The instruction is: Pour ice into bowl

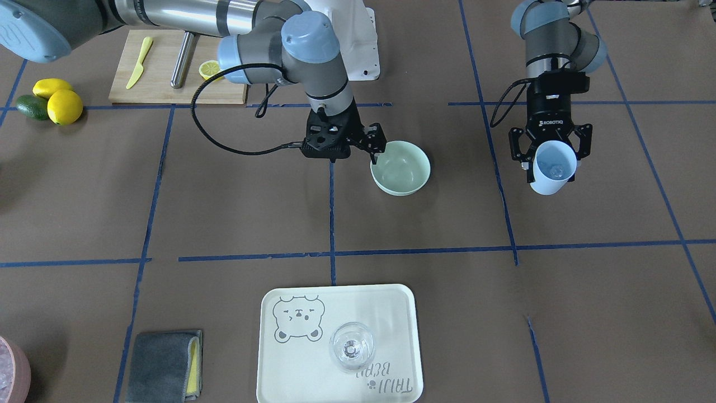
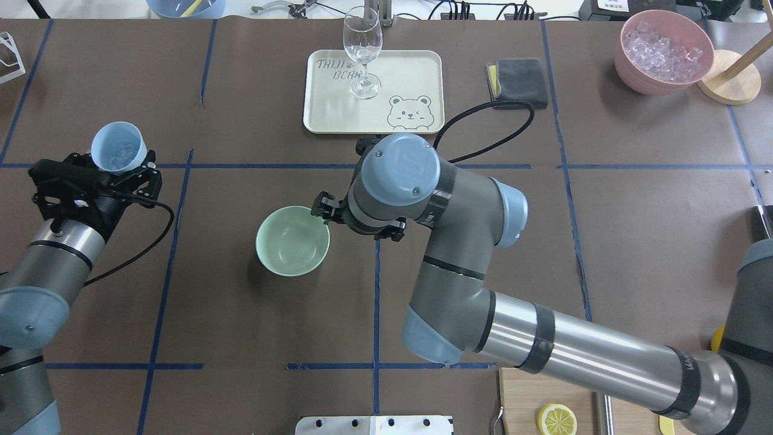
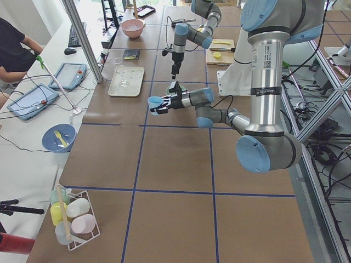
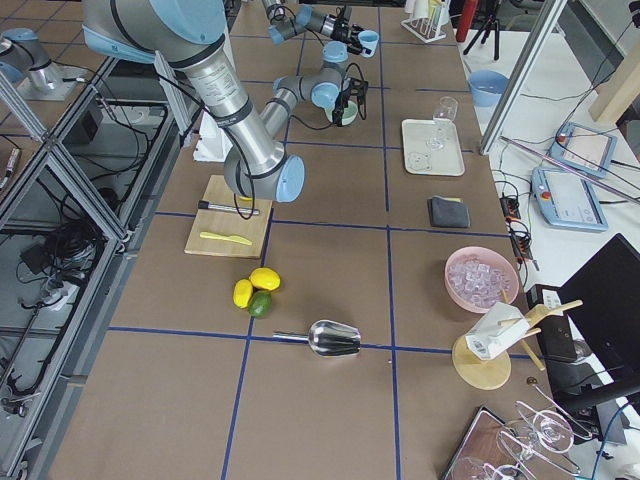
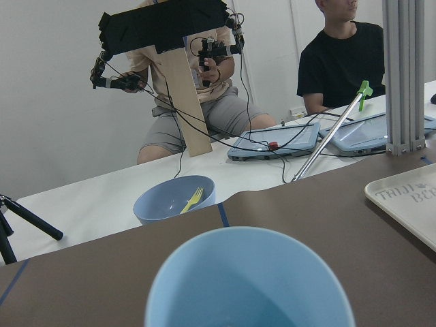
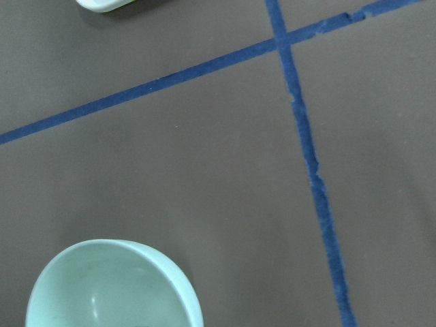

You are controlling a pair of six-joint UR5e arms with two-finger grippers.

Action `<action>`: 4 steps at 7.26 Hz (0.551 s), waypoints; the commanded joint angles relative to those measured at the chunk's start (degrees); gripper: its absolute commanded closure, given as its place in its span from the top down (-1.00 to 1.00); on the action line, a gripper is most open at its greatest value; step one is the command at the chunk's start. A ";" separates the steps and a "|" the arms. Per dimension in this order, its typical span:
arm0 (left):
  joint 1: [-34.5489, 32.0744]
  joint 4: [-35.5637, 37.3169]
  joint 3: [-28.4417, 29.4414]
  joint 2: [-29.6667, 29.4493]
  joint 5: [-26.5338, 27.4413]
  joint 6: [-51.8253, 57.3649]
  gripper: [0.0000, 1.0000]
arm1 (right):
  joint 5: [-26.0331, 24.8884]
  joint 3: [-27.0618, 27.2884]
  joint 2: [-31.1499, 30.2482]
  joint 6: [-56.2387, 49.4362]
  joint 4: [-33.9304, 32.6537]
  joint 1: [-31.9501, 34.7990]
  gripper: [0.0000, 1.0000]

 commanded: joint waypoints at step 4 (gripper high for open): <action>12.97 26.02 -3.16 -11.17 10.09 -0.07 -1.00 | 7.04 12.56 -14.50 -7.21 0.78 5.64 1.00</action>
